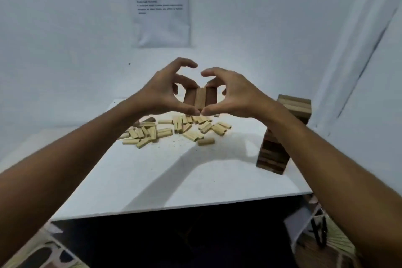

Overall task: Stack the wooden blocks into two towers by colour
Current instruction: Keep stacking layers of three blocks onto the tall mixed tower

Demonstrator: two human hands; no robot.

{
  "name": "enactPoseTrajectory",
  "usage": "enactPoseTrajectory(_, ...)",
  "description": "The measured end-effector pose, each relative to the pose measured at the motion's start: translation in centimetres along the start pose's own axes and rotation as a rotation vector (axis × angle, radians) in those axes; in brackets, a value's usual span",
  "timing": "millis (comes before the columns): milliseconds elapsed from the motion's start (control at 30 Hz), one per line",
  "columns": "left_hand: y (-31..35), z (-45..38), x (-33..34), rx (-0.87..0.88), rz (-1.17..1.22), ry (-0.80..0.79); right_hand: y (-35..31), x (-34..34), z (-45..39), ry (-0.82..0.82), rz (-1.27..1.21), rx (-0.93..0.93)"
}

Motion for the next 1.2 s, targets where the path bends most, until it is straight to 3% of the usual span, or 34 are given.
enactPoseTrajectory(300,10.3,-9.2,4.9,0.213,0.116,-0.118,1.3,-12.8,5.7,0.202,0.106,0.11)
enactPoseTrajectory(467,13.3,-11.8,9.6,0.222,0.152,-0.227,3.8,-16.4,9.4,0.246,0.092,0.216)
enactPoseTrajectory(867,13.4,-13.1,13.7,0.194,0.146,-0.339,7.9,-17.0,10.9,0.271,0.038,0.27)
enactPoseTrajectory(1200,12.5,-12.9,13.9,0.169,0.138,-0.334,8.9,-16.4,10.2,0.26,0.034,0.28)
Point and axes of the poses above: each hand's wrist, its own z-axis away from the middle knuckle, its own x-axis out of the palm, y = z × x, the point moved 10 cm from there along -z, towards the middle knuckle, and after that the axes turned 15 degrees about -z, right-handed, at the moved point
